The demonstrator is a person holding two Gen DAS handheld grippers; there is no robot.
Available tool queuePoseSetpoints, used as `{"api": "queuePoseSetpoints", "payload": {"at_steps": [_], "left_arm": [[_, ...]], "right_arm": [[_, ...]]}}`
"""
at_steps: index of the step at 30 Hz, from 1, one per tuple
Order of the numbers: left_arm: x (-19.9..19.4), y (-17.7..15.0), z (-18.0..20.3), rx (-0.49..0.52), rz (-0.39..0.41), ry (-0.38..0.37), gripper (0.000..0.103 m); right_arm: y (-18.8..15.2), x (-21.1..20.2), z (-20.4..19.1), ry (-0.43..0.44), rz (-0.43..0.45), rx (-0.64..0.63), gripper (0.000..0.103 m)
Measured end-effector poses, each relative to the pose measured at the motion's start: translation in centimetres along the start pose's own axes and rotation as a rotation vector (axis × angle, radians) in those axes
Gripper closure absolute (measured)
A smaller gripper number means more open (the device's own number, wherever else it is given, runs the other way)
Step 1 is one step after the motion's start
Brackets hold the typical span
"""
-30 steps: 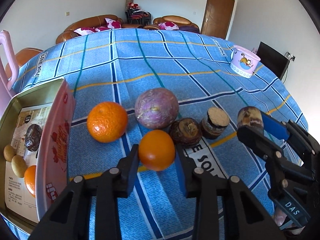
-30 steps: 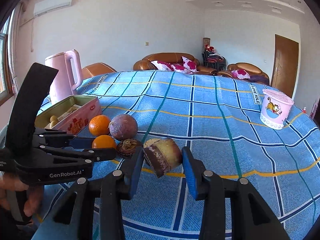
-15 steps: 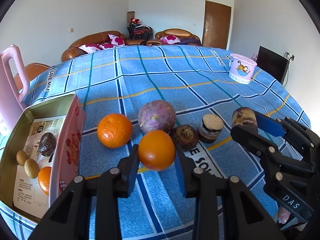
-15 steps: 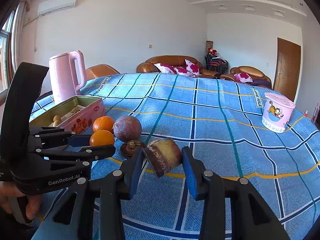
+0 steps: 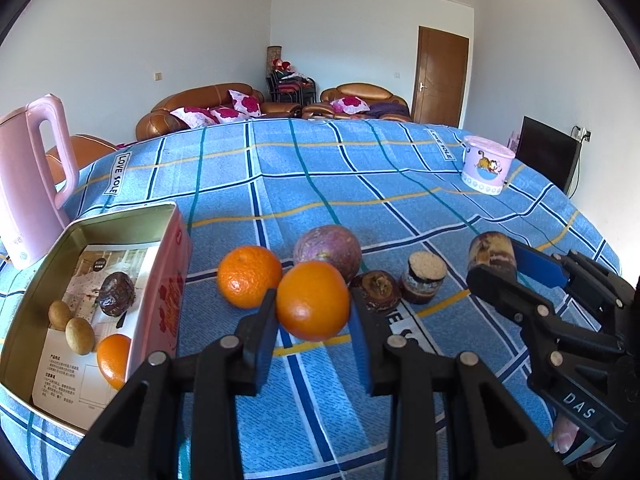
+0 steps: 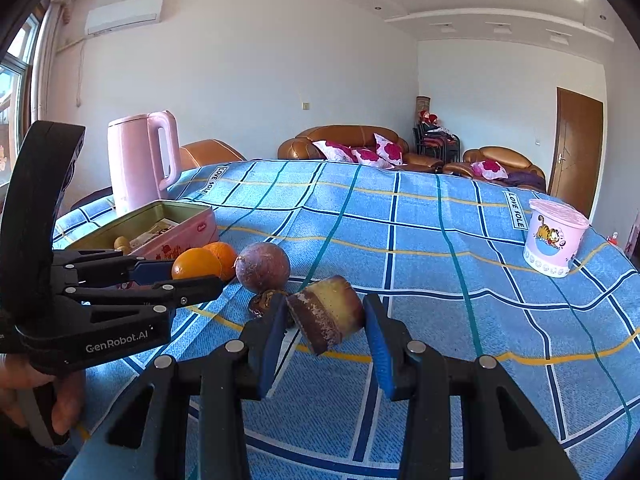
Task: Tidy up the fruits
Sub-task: 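Lift the orange with the left tool while the right tool carries the cut fruit toward the tin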
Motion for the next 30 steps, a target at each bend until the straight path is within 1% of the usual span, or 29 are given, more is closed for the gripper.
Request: {"api": "queuePoseSetpoints", "payload": {"at_steps": [30], "left_arm": [[-2.0,0.1,-0.4,-0.021,0.102,0.003,0.068]], "right_arm": [[0.0,-1.6,-0.3,-0.004,0.089,-0.026,0.062]]}}
Point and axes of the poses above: each gripper's, at about its wrist camera, not at the fingertips, and x roughly the way its jaws point, z to its right, y to its top, the point moved 7 cm from there along x, roughly the way its jaws point, and after that the axes turned 10 degrees about -z, right-handed, at the moved point
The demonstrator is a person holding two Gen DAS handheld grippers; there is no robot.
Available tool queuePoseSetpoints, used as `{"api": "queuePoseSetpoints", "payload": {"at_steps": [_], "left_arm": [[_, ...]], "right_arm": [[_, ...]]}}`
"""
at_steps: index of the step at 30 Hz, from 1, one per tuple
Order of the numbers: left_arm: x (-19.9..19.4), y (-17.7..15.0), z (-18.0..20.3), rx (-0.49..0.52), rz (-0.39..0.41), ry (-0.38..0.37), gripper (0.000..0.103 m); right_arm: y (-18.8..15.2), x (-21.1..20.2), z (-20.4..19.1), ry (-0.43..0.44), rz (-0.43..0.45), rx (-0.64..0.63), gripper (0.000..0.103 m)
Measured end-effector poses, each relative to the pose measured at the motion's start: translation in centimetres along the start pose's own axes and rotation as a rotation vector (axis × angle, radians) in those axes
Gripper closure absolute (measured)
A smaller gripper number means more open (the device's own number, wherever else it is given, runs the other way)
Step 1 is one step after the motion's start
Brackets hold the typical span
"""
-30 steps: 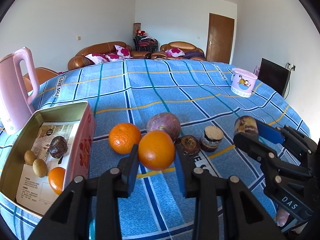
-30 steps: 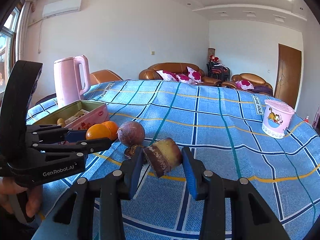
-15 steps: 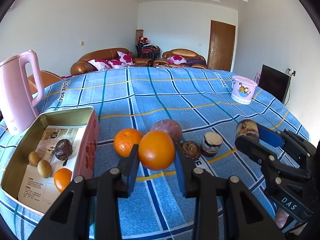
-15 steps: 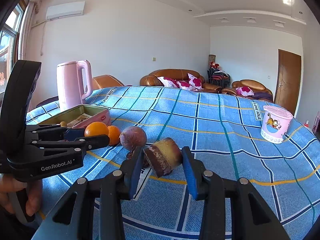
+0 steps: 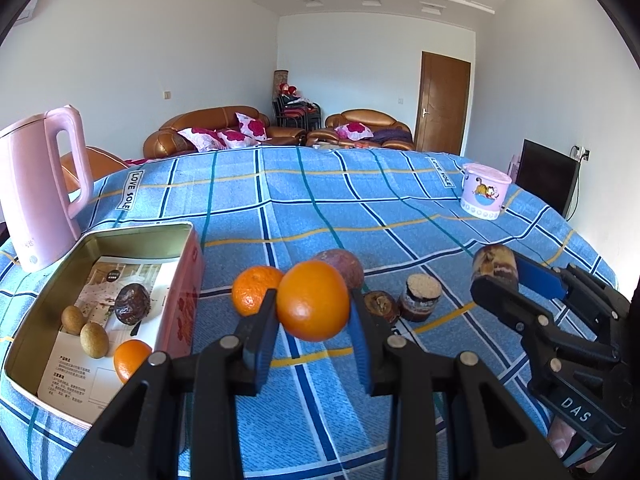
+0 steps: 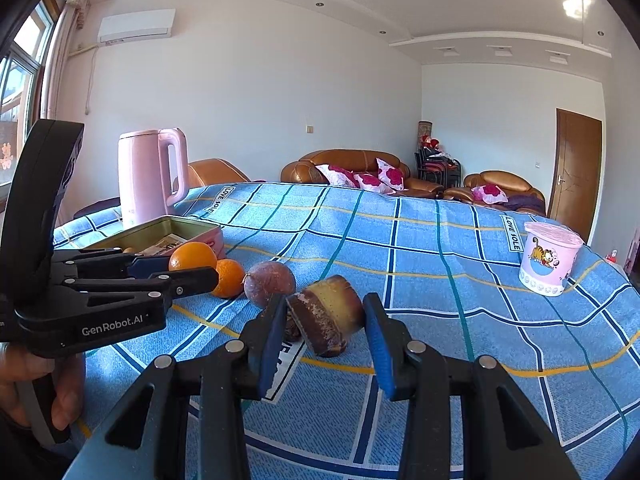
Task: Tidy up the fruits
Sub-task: 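Lift the orange with the left tool while the right tool carries the cut fruit toward the tin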
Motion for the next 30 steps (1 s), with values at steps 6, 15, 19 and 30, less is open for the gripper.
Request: {"api": "queuePoseSetpoints", "payload": {"at_steps": [6,15,19,30], "left_arm": [[-0.3,0.0,0.0,0.000,0.017,0.001,0.068],[-0.8,0.1,0.1,0.005,0.043,0.006,0.068],[-1.1,0.1,0.1,0.005,0.056,0.005,0.068],[-1.8,0.2,0.2,0.013,0.093,0.006,0.068]], "right_arm": [[0.0,-0.4,-0.2,-0.002,0.022,-0.007,0.062],[0.1,-0.8,-0.3,-0.004,0.046,-0.013,0.062],[0.2,-1.0,-0.3,-0.005,0.055,-0.015,0.062],[0.1,-1.3,-0.3,-0.007,0.077,-0.020,0.062]]}}
Point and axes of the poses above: each gripper's, at about its wrist camera, not at the fingertips, and x roughly the way its jaws point, z to its right, y to its top, the point moved 7 cm from there along x, roughly the way its jaws point, and after that the axes turned 10 degrees about -z, right-handed, at the moved point
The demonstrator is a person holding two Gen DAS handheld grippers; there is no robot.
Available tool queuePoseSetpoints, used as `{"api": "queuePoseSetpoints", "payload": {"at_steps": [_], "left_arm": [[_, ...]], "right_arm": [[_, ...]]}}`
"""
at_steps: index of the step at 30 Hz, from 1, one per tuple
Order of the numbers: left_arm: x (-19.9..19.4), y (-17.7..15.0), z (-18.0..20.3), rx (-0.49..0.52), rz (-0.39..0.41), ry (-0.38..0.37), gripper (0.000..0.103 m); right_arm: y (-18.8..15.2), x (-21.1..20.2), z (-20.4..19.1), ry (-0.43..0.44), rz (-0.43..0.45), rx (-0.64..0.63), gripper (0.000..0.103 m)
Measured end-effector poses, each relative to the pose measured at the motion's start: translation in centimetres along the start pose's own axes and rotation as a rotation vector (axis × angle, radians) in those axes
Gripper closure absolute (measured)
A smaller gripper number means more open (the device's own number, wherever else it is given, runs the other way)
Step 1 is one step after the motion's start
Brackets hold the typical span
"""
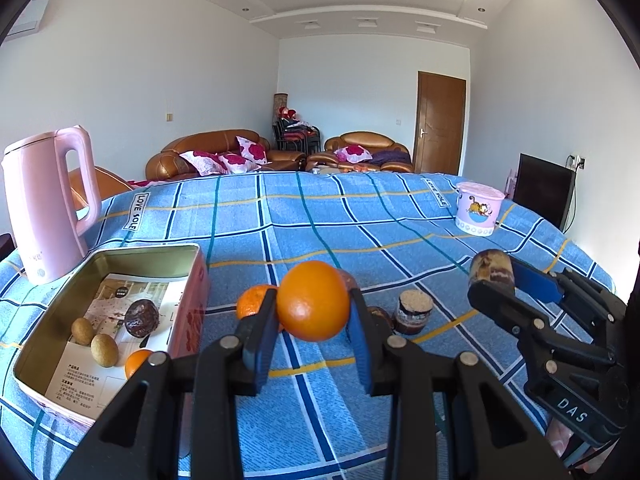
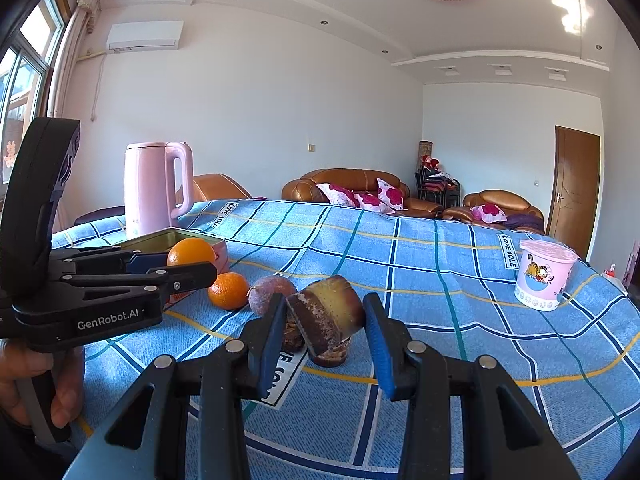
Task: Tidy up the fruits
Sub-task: 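Lift the orange with the left tool while the right tool carries the cut fruit toward the tin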
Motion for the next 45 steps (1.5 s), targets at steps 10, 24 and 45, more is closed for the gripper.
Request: {"api": "queuePoseSetpoints", "payload": {"at_steps": [10,24,45], "left_arm": [[-0.7,0.1,0.3,0.011,0.035,0.002,0.068],[-2.0,0.2,0.6,0.030,0.096,0.021,0.068],[-5.7,1.4,-10.6,-0.143,0.069,0.122,0.068]], "right_arm": [[0.1,-0.5,-0.1,-0.005,0.029,-0.008,0.062],[0.1,-1.0,-0.2,-0.002,0.061,-0.018,0.062],[7.1,-2.1,-6.8,0.186,0.047,-0.122,0.062]]}}
Point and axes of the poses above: each gripper's, at about its wrist camera, not at the fingertips, and x roughly the way its jaws point, z to its right, y to its top, the point moved 7 cm from there along x, roughly the way its jaws point, and after that the axes turned 10 degrees about -z, right-handed, at the moved point
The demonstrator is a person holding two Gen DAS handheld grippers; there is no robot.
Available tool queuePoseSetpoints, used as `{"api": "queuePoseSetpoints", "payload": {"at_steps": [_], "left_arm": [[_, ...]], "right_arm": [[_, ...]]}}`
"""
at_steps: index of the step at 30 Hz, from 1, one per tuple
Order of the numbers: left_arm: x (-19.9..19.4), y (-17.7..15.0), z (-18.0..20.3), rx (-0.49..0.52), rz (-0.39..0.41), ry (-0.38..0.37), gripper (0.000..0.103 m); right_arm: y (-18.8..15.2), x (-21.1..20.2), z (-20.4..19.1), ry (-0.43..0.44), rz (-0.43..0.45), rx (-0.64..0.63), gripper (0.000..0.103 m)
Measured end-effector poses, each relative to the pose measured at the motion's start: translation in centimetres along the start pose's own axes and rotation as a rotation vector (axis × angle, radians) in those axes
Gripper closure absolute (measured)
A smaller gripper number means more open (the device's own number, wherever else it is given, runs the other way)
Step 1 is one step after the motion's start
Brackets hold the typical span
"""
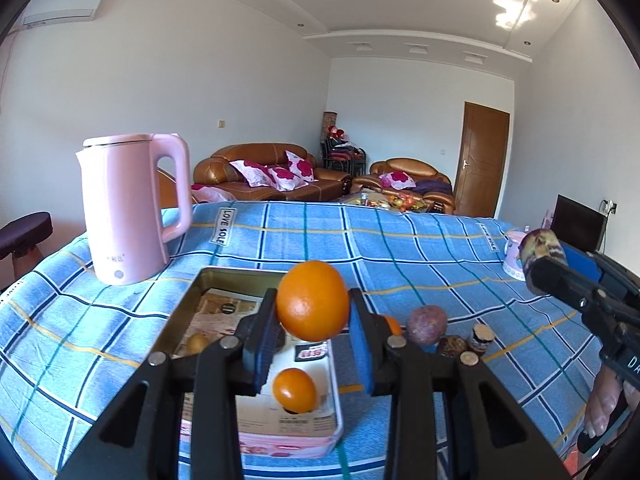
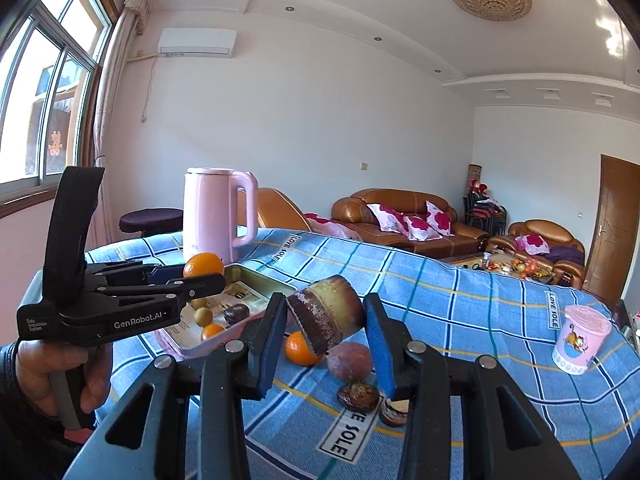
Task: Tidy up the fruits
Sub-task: 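Lower the orange into the tin and open the left tool while the right tool releases the cut fruit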
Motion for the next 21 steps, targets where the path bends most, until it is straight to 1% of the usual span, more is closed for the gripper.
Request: {"api": "queuePoseSetpoints", "payload": {"at_steps": [2,7,10,15,21], "left_arm": [[0.2,0.3,-1.6,-0.010,-0.008,0.031,0.068],[1.5,0.6,-4.9,-0.019,-0.063,0.087,0.068],[2.4,0.3,-6.2,-0.024,-0.107,0.094,0.068],[3.8,-0.8,-7.0,-0.018,-0.177,0.104,0.068],[4.4,-1.6,-7.3,-0.011,-0.213,0.117,0.068]], "right_arm": [[1.0,0.7,-0.7,0.020,-0.001,-0.014,0.062],[2.8,3.2,-2.3,0.062,-0.023,-0.045,0.062],[3.3,5.0,-3.4,0.091,-0.046,-0.057,0.062],[3.2,8.2,-5.2,0.110,-0.092,-0.092,0.062],[1.9,12.7,-6.5,0.151,-0.181,-0.083,0.062]]}}
Point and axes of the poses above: each gripper's, at about its wrist camera, not at the fingertips, and x roughly the way its jaws point, z to its right, y to its top, the point moved 7 cm from there along x, roughly the way its jaws point, and after that the axes turned 10 degrees about -z, right-handed, at the moved point
